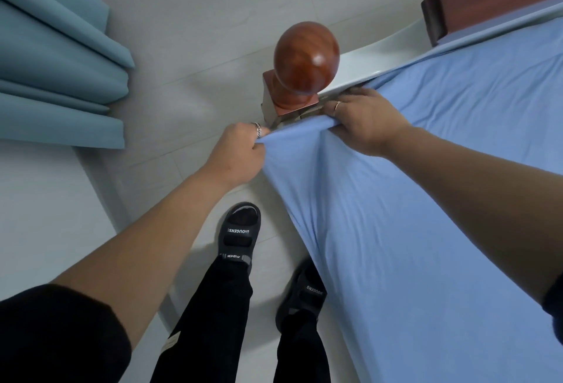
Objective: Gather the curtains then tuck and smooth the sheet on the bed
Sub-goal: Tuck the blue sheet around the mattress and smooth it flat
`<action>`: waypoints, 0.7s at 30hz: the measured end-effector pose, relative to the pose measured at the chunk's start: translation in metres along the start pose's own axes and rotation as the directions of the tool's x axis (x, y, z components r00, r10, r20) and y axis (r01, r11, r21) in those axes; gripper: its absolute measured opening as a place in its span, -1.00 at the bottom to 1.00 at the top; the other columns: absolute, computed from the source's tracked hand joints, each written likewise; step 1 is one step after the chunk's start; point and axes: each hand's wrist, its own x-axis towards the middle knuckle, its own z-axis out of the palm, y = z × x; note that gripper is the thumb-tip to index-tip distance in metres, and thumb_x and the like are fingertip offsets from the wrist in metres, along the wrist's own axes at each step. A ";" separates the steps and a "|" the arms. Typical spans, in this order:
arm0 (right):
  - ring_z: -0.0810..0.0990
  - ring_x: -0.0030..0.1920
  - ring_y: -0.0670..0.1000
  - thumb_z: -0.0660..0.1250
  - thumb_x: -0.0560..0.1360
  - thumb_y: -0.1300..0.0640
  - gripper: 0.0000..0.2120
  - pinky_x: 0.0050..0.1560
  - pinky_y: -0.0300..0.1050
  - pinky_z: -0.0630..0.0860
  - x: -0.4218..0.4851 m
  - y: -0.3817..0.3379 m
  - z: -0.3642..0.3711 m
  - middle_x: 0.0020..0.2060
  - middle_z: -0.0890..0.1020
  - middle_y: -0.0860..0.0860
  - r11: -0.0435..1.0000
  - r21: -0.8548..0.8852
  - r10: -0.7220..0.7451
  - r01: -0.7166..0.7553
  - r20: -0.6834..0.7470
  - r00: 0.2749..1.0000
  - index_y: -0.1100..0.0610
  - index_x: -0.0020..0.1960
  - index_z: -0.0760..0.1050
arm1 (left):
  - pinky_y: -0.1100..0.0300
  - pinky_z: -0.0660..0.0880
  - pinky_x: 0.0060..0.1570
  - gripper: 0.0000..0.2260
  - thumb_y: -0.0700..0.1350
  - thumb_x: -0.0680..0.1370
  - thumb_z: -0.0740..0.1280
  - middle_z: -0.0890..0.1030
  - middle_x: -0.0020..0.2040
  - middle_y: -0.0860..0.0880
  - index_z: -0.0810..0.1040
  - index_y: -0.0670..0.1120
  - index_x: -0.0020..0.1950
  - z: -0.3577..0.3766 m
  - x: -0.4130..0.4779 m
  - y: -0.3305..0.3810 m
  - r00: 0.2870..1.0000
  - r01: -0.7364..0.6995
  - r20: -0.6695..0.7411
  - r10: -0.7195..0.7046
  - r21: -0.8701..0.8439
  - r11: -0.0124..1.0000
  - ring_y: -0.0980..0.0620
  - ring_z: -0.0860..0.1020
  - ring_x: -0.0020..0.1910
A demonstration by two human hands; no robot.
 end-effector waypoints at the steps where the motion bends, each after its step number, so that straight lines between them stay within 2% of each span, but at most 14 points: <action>1: 0.60 0.07 0.22 0.29 0.55 0.00 -0.74 0.05 0.02 0.51 -0.001 0.003 -0.003 0.02 0.67 0.11 0.999 0.021 0.046 -0.047 0.063 0.997 0.13 0.13 0.58 | 0.16 0.25 -0.43 -0.88 -0.26 0.25 0.07 0.34 -0.46 -0.09 0.34 -0.10 -0.44 -0.002 0.005 -0.001 0.999 0.033 0.005 -0.033 -0.006 0.999 0.00 0.29 -0.42; 2: 0.60 0.03 0.24 0.28 0.57 -0.06 -0.71 -0.06 -0.01 0.48 -0.001 0.006 -0.006 -0.02 0.66 0.12 0.995 0.021 0.091 -0.095 0.155 0.984 0.15 0.08 0.58 | 0.15 0.28 -0.42 -0.88 -0.25 0.25 0.07 0.38 -0.44 -0.17 0.39 -0.14 -0.41 -0.001 0.010 -0.003 0.998 0.067 0.013 -0.066 -0.011 0.998 -0.01 0.31 -0.40; 4: 0.59 0.01 0.24 0.28 0.58 -0.10 -0.69 -0.13 -0.06 0.38 0.004 0.011 -0.007 -0.08 0.64 0.13 0.987 0.041 0.137 -0.154 0.276 0.951 0.16 -0.01 0.54 | 0.07 0.37 -0.34 -0.79 -0.22 0.30 0.12 0.50 -0.32 -0.29 0.53 -0.25 -0.26 0.004 0.019 -0.011 0.991 0.137 -0.003 -0.137 -0.070 0.988 -0.01 0.38 -0.33; 6: 0.58 0.02 0.23 0.30 0.58 -0.07 -0.74 -0.12 -0.08 0.34 0.014 0.015 -0.009 -0.16 0.56 0.10 0.973 0.101 0.165 -0.206 0.315 0.935 0.12 -0.10 0.49 | 0.03 0.49 -0.21 -0.79 -0.19 0.44 0.24 0.56 -0.23 -0.22 0.59 -0.29 -0.08 0.015 0.024 -0.021 0.961 0.253 -0.024 -0.275 -0.319 0.913 -0.01 0.47 -0.23; 7: 0.58 0.04 0.23 0.31 0.58 -0.06 -0.75 -0.11 -0.09 0.34 0.020 0.017 -0.009 -0.15 0.55 0.09 0.966 0.134 0.171 -0.223 0.320 0.932 0.12 -0.11 0.49 | 0.01 0.55 -0.16 -0.84 -0.17 0.52 0.31 0.59 -0.18 -0.16 0.59 -0.25 -0.04 0.022 0.024 -0.025 0.944 0.296 0.004 -0.329 -0.445 0.845 -0.02 0.53 -0.19; 8: 0.58 0.07 0.22 0.31 0.59 -0.05 -0.74 -0.09 -0.10 0.34 0.026 0.017 -0.009 -0.10 0.57 0.10 0.960 0.154 0.171 -0.232 0.331 0.928 0.16 -0.07 0.52 | 0.11 0.59 -0.16 -0.90 -0.13 0.56 0.37 0.64 -0.13 -0.07 0.60 -0.15 -0.02 0.030 0.023 -0.031 0.934 0.326 0.052 -0.354 -0.531 0.782 -0.01 0.59 -0.14; 9: 0.58 0.10 0.22 0.30 0.60 -0.04 -0.72 -0.05 -0.10 0.36 0.031 0.016 -0.010 -0.02 0.61 0.14 0.959 0.159 0.166 -0.234 0.354 0.920 0.19 0.00 0.56 | 0.22 0.59 -0.19 -0.94 -0.09 0.56 0.43 0.68 -0.07 0.02 0.60 -0.04 0.00 0.039 0.023 -0.037 0.931 0.347 0.097 -0.353 -0.541 0.767 0.04 0.63 -0.10; 11: 0.56 0.17 0.21 0.26 0.61 -0.08 -0.67 0.09 -0.06 0.44 0.038 0.013 -0.006 0.12 0.62 0.14 0.965 0.136 0.146 -0.223 0.424 0.894 0.17 0.16 0.57 | 0.31 0.56 -0.17 -0.80 0.00 0.49 0.51 0.70 0.03 0.08 0.59 0.06 0.06 0.059 0.021 -0.045 0.924 0.378 0.144 -0.355 -0.500 0.779 0.13 0.66 -0.02; 13: 0.53 0.25 0.20 0.21 0.61 -0.13 -0.63 0.28 0.06 0.44 0.041 0.010 -0.002 0.22 0.59 0.09 0.975 0.104 0.133 -0.198 0.442 0.887 0.07 0.27 0.54 | 0.34 0.55 -0.20 -0.81 -0.01 0.45 0.54 0.70 -0.05 0.08 0.62 0.05 0.01 0.076 0.021 -0.048 0.910 0.375 0.031 -0.414 -0.490 0.787 0.22 0.65 -0.12; 15: 0.52 0.30 0.18 0.22 0.59 -0.17 -0.60 0.34 0.08 0.39 0.039 0.012 0.001 0.27 0.60 0.07 0.987 0.080 0.104 -0.140 0.347 0.932 0.00 0.33 0.51 | 0.26 0.50 -0.30 -0.90 -0.06 0.50 0.49 0.64 -0.25 0.06 0.61 -0.02 -0.17 0.082 0.021 -0.048 0.859 0.386 -0.102 -0.502 -0.516 0.765 0.18 0.58 -0.33; 16: 0.52 0.31 0.17 0.25 0.56 -0.20 -0.57 0.34 0.06 0.36 0.036 0.014 0.002 0.27 0.60 0.06 0.993 0.054 0.083 -0.102 0.274 0.958 -0.04 0.35 0.50 | 0.20 0.48 -0.27 -0.85 -0.09 0.55 0.44 0.61 -0.30 0.04 0.59 -0.04 -0.22 0.081 0.021 -0.049 0.827 0.403 -0.130 -0.547 -0.541 0.738 0.12 0.54 -0.34; 18: 0.50 0.35 0.14 0.31 0.51 -0.25 -0.50 0.37 0.05 0.31 0.029 0.024 0.000 0.30 0.59 0.04 0.998 -0.018 0.065 -0.063 0.197 0.978 -0.10 0.39 0.46 | 0.10 0.52 -0.12 -0.82 -0.19 0.62 0.32 0.63 -0.24 -0.02 0.58 -0.07 -0.18 0.074 0.019 -0.048 0.806 0.388 -0.083 -0.586 -0.674 0.628 0.03 0.56 -0.24; 20: 0.48 0.36 0.15 0.30 0.54 -0.19 -0.53 0.39 0.03 0.29 0.024 0.034 -0.003 0.31 0.57 0.09 0.990 -0.079 0.136 -0.119 0.254 0.958 -0.01 0.37 0.47 | 0.08 0.61 -0.02 -0.84 -0.27 0.65 0.24 0.64 -0.09 -0.09 0.59 -0.12 -0.03 0.059 0.014 -0.048 0.839 0.339 0.061 -0.540 -0.836 0.431 -0.04 0.61 -0.11; 21: 0.48 0.34 0.17 0.27 0.57 -0.14 -0.58 0.38 0.02 0.29 0.024 0.037 -0.005 0.30 0.57 0.13 0.982 -0.116 0.180 -0.151 0.293 0.939 0.05 0.34 0.50 | 0.10 0.63 -0.06 -0.85 -0.28 0.66 0.23 0.65 -0.06 -0.10 0.58 -0.13 0.03 0.050 0.011 -0.050 0.857 0.340 0.129 -0.498 -0.869 0.360 -0.04 0.62 -0.09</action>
